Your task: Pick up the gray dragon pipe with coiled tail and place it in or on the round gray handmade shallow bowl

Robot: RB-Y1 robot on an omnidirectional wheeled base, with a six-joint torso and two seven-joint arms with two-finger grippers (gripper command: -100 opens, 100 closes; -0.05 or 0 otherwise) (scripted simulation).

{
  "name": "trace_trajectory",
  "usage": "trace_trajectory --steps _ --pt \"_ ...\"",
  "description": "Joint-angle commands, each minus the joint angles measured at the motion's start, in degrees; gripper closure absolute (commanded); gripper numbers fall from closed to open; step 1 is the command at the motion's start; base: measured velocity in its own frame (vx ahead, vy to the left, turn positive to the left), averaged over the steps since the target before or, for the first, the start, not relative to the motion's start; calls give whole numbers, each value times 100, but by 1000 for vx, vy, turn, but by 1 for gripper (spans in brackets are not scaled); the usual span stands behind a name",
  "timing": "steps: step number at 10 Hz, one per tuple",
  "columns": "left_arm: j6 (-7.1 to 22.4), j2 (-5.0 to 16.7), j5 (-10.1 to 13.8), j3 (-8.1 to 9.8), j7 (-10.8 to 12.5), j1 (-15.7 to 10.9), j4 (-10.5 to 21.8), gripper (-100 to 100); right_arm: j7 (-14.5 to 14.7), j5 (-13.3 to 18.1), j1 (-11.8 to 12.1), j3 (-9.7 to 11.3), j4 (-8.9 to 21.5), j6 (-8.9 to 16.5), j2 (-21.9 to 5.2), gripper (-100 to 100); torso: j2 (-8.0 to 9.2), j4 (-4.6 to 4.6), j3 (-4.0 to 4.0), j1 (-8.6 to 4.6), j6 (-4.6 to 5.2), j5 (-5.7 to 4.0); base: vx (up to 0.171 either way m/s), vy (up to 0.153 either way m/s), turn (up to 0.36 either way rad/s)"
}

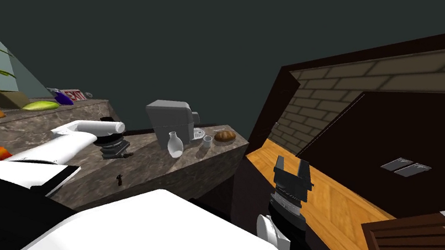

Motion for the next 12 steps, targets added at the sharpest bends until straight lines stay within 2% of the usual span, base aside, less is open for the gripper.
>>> trace_trajectory --steps 1,7,12 --pt "221 143 128 29 -26 63 -48 100 0 0 0 0 0 0 0 0 0 0 0 0 0 0 -88 71 -50" --pt "974 607 557 124 -96 307 -245 100 0 0 0 0 0 0 0 0 4 -1 2 -8 0 0 -82 51 -36" --pt "1481 897 848 215 -172 482 -381 100 0 0 0 0 0 0 0 0 4 -2 1 -7 -1 1 -81 50 -17"
